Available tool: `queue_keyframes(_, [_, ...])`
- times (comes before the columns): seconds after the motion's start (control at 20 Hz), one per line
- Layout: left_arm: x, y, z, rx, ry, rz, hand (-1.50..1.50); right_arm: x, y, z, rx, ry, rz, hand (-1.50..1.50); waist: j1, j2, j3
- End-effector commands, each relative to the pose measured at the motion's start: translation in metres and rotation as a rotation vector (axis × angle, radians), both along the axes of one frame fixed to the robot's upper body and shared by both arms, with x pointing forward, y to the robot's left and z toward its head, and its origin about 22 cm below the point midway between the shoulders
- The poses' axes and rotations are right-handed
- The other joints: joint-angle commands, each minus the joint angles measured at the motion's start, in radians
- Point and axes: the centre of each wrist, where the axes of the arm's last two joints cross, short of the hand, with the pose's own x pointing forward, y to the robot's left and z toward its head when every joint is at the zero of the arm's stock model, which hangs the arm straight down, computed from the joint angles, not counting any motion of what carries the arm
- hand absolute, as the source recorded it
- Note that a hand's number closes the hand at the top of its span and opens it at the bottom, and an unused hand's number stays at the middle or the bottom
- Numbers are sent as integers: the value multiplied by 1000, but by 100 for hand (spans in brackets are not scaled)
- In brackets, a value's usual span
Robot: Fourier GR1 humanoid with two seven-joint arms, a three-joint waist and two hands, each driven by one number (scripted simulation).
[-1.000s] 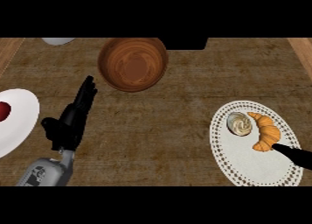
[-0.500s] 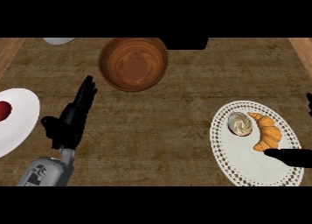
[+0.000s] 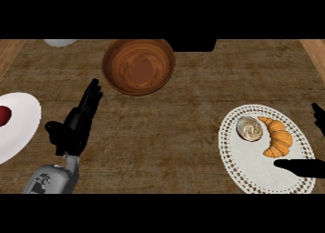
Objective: Pick the croissant from the placemat and place it in the bowl
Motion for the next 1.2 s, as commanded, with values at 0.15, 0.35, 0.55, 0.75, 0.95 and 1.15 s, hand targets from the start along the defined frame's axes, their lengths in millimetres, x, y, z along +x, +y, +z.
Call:
queue_keyframes(0.15, [-12,7,6,-3,5,-5,0,1,-16,-19,92,-91,14,-150,3,0,0])
queue_keyframes(0.35, [-1,19,3,-1,-6,14,0,-15,-17,-12,129,-99,30,-150,-1,0,0])
queue_keyframes(0.55, [1,-11,9,-9,-2,18,0,-10,5,-33,177,-87,7,-150,0,0,0])
queue_keyframes(0.75, [1,5,-3,-5,-7,6,0,4,-3,-41,186,-74,20,-150,2,1,0])
queue_keyframes(0.95, [0,-1,3,13,6,7,0,-4,1,-65,221,-60,-17,-150,1,0,0])
queue_keyframes(1.15, [10,5,18,10,-2,12,0,-2,9,-87,226,-76,-9,-150,1,1,0])
